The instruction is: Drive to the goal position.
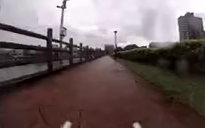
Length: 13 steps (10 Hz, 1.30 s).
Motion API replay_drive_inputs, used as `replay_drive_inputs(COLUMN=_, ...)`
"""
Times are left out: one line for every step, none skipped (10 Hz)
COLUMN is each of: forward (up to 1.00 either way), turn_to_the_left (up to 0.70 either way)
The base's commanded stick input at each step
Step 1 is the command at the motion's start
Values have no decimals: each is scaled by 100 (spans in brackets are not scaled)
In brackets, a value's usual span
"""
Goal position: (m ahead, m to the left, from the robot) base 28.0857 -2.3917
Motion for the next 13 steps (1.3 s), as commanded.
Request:
replay_drive_inputs(forward=50, turn_to_the_left=0)
replay_drive_inputs(forward=50, turn_to_the_left=0)
replay_drive_inputs(forward=50, turn_to_the_left=0)
replay_drive_inputs(forward=50, turn_to_the_left=0)
replay_drive_inputs(forward=50, turn_to_the_left=0)
replay_drive_inputs(forward=50, turn_to_the_left=0)
replay_drive_inputs(forward=50, turn_to_the_left=0)
replay_drive_inputs(forward=50, turn_to_the_left=0)
replay_drive_inputs(forward=50, turn_to_the_left=0)
replay_drive_inputs(forward=50, turn_to_the_left=0)
replay_drive_inputs(forward=50, turn_to_the_left=0)
replay_drive_inputs(forward=50, turn_to_the_left=0)
replay_drive_inputs(forward=50, turn_to_the_left=7)
